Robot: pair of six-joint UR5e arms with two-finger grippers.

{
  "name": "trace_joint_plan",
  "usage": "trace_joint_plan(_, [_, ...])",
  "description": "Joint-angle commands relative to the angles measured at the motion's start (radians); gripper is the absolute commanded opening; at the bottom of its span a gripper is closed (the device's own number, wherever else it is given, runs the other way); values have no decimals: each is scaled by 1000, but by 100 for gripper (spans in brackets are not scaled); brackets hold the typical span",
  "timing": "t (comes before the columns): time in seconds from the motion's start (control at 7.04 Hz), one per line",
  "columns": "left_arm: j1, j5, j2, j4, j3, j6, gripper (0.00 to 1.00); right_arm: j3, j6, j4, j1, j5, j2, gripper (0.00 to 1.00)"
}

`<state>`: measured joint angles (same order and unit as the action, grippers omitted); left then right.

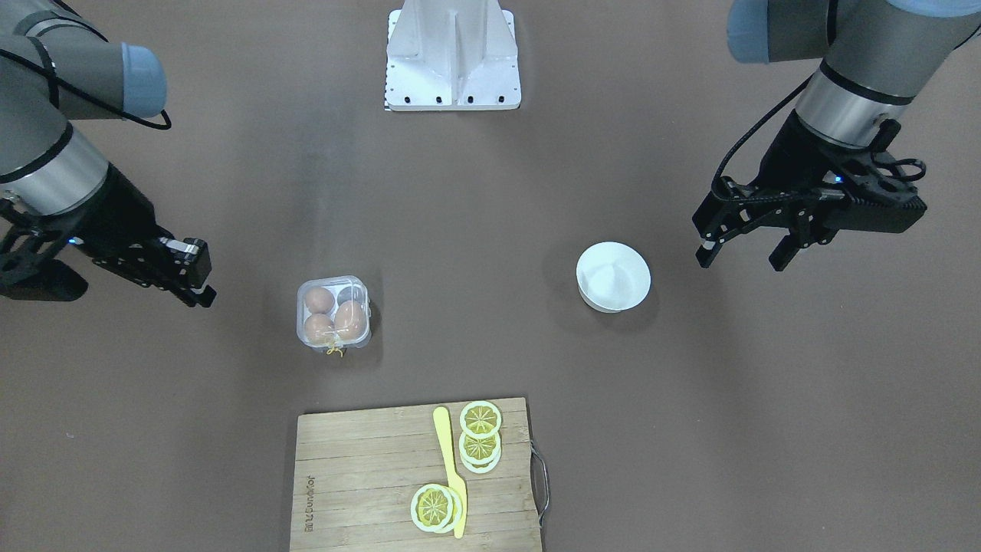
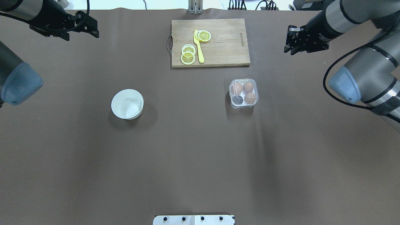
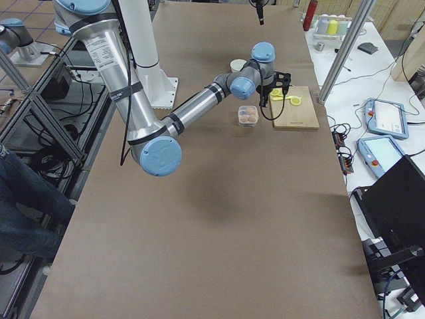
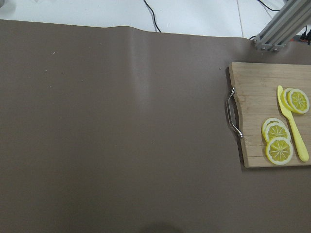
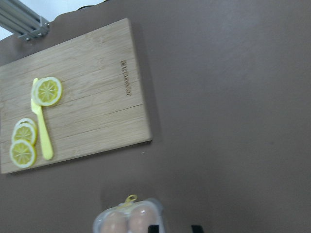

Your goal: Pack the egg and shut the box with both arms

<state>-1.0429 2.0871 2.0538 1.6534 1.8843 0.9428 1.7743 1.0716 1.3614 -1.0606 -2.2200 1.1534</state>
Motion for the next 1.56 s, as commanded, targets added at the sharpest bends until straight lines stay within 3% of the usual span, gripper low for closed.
trace_joint_plan(0.0, [-41, 1, -26, -45, 1, -18, 98, 10, -357, 126, -118, -10, 89, 100])
trace_joint_plan(0.28, [-136, 1, -139, -55, -4, -335, 98, -1, -699, 188, -221, -33, 191, 100])
trace_joint_plan(0.71, [-305, 19, -274, -61, -85, -574, 98, -13, -881, 182, -312, -121, 345, 100])
trace_joint_plan(0.99, [-434, 214, -262, -226, -189, -862, 98, -39, -961, 183, -376, -147, 432, 100])
trace_joint_plan(1.28, [-454, 102, -316, -228, -215, -964, 98, -45, -1037, 186, -412, -190, 492, 100])
trace_joint_plan(1.42, [-474, 102, -314, -225, -256, -954, 98, -65, -1094, 189, -451, -190, 499, 100])
